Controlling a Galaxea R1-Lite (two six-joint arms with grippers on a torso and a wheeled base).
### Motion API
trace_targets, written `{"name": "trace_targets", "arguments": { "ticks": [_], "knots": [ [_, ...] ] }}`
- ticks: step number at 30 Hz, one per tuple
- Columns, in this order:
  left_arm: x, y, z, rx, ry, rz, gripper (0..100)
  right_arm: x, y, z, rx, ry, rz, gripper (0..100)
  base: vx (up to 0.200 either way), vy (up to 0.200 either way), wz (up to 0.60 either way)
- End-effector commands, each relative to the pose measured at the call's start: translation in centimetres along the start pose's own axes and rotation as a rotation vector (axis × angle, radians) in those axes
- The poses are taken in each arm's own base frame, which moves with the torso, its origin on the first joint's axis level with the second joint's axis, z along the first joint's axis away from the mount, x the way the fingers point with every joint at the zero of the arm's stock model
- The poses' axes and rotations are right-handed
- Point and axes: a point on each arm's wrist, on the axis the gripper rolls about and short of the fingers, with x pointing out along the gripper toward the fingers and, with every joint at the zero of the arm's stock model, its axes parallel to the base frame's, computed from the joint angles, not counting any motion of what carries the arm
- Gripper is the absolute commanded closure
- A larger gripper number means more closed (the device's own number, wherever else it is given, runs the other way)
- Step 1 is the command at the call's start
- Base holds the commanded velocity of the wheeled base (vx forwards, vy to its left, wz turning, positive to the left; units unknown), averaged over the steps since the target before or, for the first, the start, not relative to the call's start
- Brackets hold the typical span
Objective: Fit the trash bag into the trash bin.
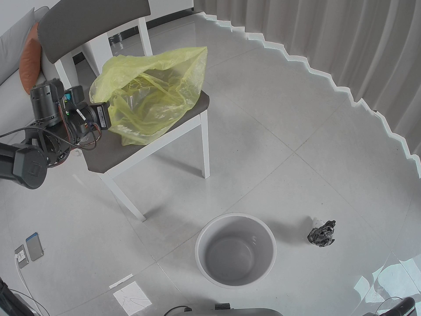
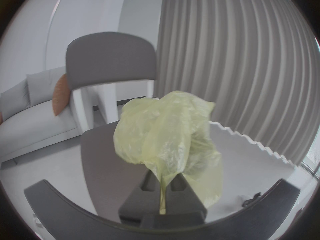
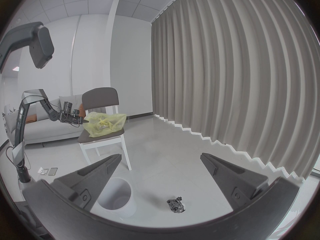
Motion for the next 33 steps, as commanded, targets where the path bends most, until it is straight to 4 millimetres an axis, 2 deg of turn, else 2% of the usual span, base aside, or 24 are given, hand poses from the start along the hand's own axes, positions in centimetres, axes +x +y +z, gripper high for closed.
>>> {"name": "trace_targets", "arguments": {
  "ticks": [1,4,6,7,9,13,14,18,23,26,27,28,33],
  "knots": [
    [-6.2,-5.8,4.9,0.063,-0.105,-0.286,100,2.3,-0.3,3.9,0.003,0.032,0.044,0,0.000,0.000,0.00],
    [-8.5,-8.3,5.7,0.141,-0.080,-0.397,100,4.2,-0.4,6.2,0.012,0.055,0.075,0,0.000,0.000,0.00],
    [-8.8,-8.7,5.8,0.151,-0.076,-0.413,100,4.6,-0.5,6.6,0.013,0.059,0.078,0,0.000,0.000,0.00],
    [-9.6,-10.1,5.7,0.170,-0.062,-0.460,100,6.4,-0.7,7.8,0.017,0.086,0.080,0,0.000,0.000,0.00],
    [-10.3,-11.3,5.4,0.176,-0.053,-0.498,100,7.7,-0.8,8.8,0.017,0.103,0.081,0,0.000,0.000,0.00],
    [-11.3,-11.7,4.8,0.242,-0.029,-0.531,100,9.9,-1.1,10.2,0.020,0.125,0.094,0,0.000,0.000,0.00],
    [-11.6,-11.6,4.4,0.304,-0.005,-0.539,100,11.1,-1.1,10.5,0.025,0.148,0.120,0,0.000,0.000,0.00],
    [-12.5,-11.5,4.6,0.399,0.024,-0.565,100,13.9,-1.3,10.5,0.042,0.212,0.172,0,0.000,0.000,0.00],
    [-13.5,-12.7,5.4,0.443,0.020,-0.625,100,17.9,-1.4,10.5,0.065,0.286,0.210,0,0.000,0.000,0.00],
    [-13.8,-13.3,5.7,0.466,0.002,-0.647,100,19.9,-1.0,10.0,0.077,0.327,0.249,0,0.000,0.000,0.00],
    [-13.8,-13.3,5.7,0.468,0.000,-0.647,100,20.1,-1.0,10.0,0.078,0.330,0.251,0,0.000,0.000,0.00],
    [-13.9,-13.4,6.5,0.476,-0.029,-0.645,100,21.3,-1.0,9.5,0.083,0.360,0.255,0,0.000,0.000,0.00],
    [-14.6,-13.5,8.6,0.469,-0.073,-0.661,100,23.0,-0.5,8.6,0.094,0.402,0.310,0,0.000,0.000,0.00]
  ]
}}
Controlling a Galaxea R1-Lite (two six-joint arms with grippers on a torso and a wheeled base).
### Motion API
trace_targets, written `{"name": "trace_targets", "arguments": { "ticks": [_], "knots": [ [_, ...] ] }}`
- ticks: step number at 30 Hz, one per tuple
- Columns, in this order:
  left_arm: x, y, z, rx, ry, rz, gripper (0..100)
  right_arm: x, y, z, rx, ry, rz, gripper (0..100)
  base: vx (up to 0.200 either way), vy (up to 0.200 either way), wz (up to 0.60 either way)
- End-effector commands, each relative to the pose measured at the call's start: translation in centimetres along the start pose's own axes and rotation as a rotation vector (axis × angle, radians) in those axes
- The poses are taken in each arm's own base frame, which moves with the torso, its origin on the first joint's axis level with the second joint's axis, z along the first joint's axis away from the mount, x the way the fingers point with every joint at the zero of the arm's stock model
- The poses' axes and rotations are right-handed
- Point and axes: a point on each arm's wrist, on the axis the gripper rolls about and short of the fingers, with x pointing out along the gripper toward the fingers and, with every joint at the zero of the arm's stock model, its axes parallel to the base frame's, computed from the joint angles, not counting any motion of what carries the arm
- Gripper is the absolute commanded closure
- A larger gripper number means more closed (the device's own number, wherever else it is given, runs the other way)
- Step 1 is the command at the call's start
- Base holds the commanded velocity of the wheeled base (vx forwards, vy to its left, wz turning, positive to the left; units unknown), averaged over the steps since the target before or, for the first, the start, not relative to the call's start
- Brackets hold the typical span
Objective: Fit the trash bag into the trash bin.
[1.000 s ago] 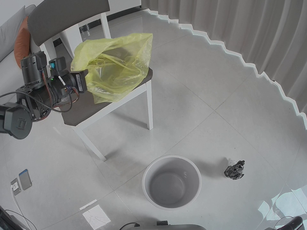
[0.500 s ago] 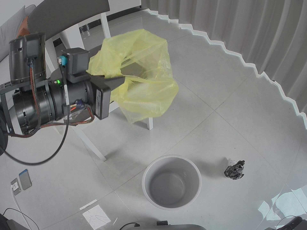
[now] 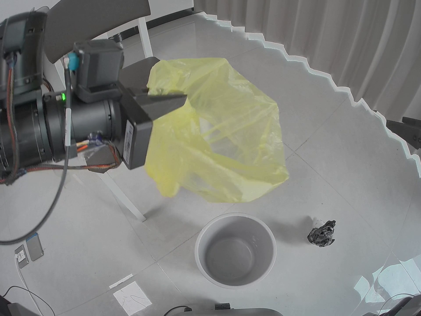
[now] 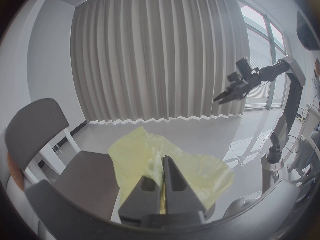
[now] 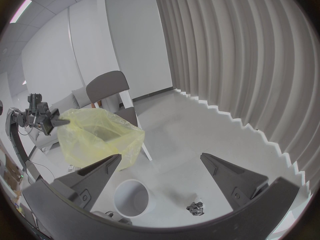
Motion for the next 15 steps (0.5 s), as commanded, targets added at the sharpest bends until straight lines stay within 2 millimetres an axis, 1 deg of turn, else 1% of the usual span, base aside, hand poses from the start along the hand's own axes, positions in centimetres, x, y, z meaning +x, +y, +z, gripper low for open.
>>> {"name": "trace_targets", "arguments": {
  "ticks": [1,3,6,9,15],
  "knots": [
    [-1.0,-0.1,2.4,0.019,-0.059,-0.021,100,3.9,-0.3,-0.6,0.023,0.096,0.071,0,0.000,0.000,0.00],
    [-1.1,-0.3,2.7,0.019,-0.059,-0.034,100,4.0,-0.2,-0.7,0.024,0.104,0.083,0,0.000,0.000,0.00],
    [-1.5,-1.0,3.0,0.025,-0.072,-0.072,100,4.2,0.6,-1.1,0.028,0.124,0.129,0,0.000,0.000,0.00],
    [-1.6,-1.7,3.1,0.028,-0.082,-0.104,100,4.8,0.5,-1.2,0.031,0.137,0.132,0,0.000,0.000,0.00],
    [-1.4,-2.2,3.2,0.046,-0.090,-0.132,100,5.8,0.3,-1.4,0.034,0.155,0.133,0,0.000,0.000,0.00]
  ]
}}
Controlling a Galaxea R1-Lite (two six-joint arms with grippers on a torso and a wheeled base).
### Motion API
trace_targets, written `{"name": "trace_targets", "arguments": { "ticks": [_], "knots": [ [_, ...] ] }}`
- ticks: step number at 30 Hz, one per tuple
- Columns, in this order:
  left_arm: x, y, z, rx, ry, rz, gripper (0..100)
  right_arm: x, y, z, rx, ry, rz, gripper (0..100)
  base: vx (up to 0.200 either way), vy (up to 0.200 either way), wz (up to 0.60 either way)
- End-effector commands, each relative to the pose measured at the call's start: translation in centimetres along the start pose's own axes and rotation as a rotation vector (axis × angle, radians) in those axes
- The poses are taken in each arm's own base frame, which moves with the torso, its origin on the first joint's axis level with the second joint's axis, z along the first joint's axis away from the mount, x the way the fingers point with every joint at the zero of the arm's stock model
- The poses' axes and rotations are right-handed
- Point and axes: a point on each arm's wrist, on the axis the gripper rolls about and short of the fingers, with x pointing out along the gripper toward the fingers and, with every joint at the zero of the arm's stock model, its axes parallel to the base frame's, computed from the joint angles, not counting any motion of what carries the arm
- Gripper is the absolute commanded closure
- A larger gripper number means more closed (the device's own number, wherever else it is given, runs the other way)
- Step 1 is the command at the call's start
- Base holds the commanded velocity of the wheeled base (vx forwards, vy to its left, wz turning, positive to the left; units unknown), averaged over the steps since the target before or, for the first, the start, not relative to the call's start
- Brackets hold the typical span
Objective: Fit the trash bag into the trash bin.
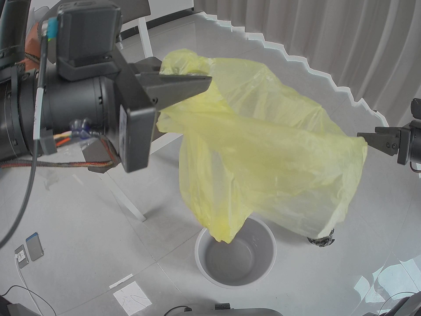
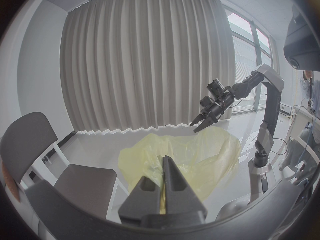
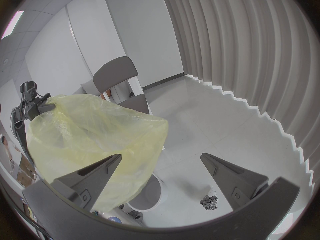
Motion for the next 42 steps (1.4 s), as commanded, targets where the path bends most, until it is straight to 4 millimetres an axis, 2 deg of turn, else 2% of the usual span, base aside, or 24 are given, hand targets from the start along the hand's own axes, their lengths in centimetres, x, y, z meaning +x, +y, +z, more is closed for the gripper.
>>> {"name": "trace_targets", "arguments": {
  "ticks": [1,12,21,23,28,31,36,42],
  "knots": [
    [0.1,-0.4,0.1,0.006,-0.007,-0.019,100,1.0,-0.3,-0.2,0.005,0.021,0.003,0,0.000,0.000,0.00],
    [0.4,-0.6,0.6,0.012,-0.038,-0.051,100,3.2,-0.3,-0.4,0.007,0.060,0.035,0,0.000,0.000,0.00],
    [0.3,-0.5,0.9,0.014,-0.068,-0.081,100,7.8,-1.3,-1.3,0.009,0.077,0.047,0,0.000,0.000,0.00],
    [0.5,-0.6,0.9,0.015,-0.071,-0.094,100,9.9,-1.9,-1.0,0.001,0.033,0.050,0,0.000,0.000,0.00],
    [0.8,-1.0,0.9,0.016,-0.075,-0.118,100,12.3,-2.6,-0.6,0.027,0.008,0.052,0,0.000,0.000,0.00],
    [0.8,-1.0,0.9,0.018,-0.077,-0.122,100,13.0,-2.6,-0.1,0.057,-0.002,0.058,0,0.000,0.000,0.00],
    [0.8,-1.0,0.9,0.018,-0.080,-0.121,100,13.8,-2.2,-0.5,0.082,0.018,0.078,0,0.000,0.000,0.00],
    [1.0,-0.9,0.6,0.017,-0.072,-0.114,100,12.8,-1.1,-0.7,0.077,0.032,0.100,0,0.000,0.000,0.00]
  ]
}}
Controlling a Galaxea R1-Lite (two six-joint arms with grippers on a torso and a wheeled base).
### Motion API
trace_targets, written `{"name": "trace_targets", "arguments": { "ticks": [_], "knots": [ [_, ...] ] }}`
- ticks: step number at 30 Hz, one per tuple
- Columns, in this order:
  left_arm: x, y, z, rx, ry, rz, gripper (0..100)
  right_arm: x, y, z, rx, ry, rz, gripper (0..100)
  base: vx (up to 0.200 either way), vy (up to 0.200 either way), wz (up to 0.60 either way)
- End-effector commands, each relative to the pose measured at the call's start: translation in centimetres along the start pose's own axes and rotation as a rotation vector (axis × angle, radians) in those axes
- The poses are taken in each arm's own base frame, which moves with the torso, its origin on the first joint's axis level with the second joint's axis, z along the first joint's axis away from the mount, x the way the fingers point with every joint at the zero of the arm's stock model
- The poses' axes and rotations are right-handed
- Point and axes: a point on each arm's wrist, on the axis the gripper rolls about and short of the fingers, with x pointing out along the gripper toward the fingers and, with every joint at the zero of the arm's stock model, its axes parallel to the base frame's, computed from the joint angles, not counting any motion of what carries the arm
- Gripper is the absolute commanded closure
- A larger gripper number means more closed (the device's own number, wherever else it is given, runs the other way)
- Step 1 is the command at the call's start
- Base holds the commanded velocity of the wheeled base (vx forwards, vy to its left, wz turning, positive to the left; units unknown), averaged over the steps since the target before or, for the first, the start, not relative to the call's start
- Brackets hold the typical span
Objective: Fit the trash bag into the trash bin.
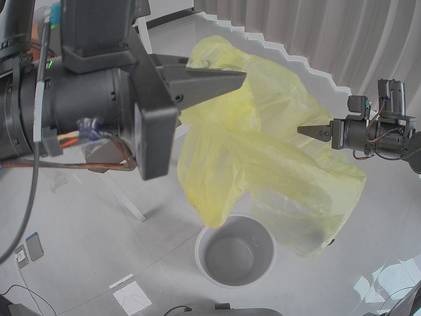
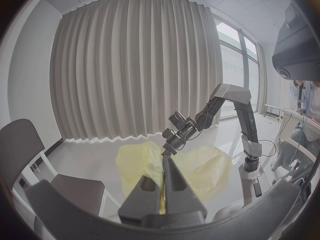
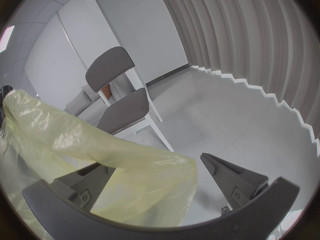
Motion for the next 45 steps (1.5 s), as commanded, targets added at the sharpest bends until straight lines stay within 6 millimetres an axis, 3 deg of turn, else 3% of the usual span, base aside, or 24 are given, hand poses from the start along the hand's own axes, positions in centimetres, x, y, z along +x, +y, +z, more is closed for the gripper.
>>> {"name": "trace_targets", "arguments": {
  "ticks": [1,4,10,11,19,23,27,34,37,45],
  "knots": [
    [0.2,0.0,-0.3,-0.002,0.011,0.001,100,-0.6,0.6,-0.1,-0.005,0.000,0.011,0,0.000,0.000,0.00],
    [0.3,0.2,-0.4,-0.004,0.017,0.007,100,-1.8,1.0,0.1,-0.012,-0.008,0.012,0,0.000,0.000,0.00],
    [0.2,0.4,-0.5,-0.007,0.021,0.015,100,-2.5,1.2,-0.2,-0.013,0.015,0.008,0,0.000,0.000,0.00],
    [0.1,0.4,-0.5,-0.006,0.018,0.016,100,-2.5,1.2,-0.3,-0.016,0.018,0.008,100,0.000,0.000,0.00],
    [-0.2,0.8,-0.7,-0.013,0.026,0.036,100,-3.7,1.5,-0.7,-0.032,0.039,0.003,100,0.000,0.000,0.00],
    [-0.3,1.6,-2.2,-0.065,0.069,0.052,100,-5.2,2.0,-1.5,-0.045,0.063,-0.008,100,0.000,0.000,0.00],
    [-0.2,1.2,-3.1,-0.156,0.078,0.039,100,-5.7,2.3,-2.2,-0.052,0.078,-0.005,100,0.000,0.000,0.00],
    [0.1,-0.3,-8.3,-0.411,0.083,0.179,100,-5.1,3.2,-4.8,-0.064,0.158,-0.072,100,0.000,0.000,0.00],
    [-0.2,-0.8,-9.2,-0.445,0.082,0.178,100,-5.1,3.4,-5.3,-0.066,0.172,-0.070,100,0.000,0.000,0.00],
    [0.6,-3.1,-14.3,-0.556,0.238,0.155,100,-4.5,3.2,-7.4,-0.053,0.250,-0.075,100,0.000,0.000,0.00]
  ]
}}
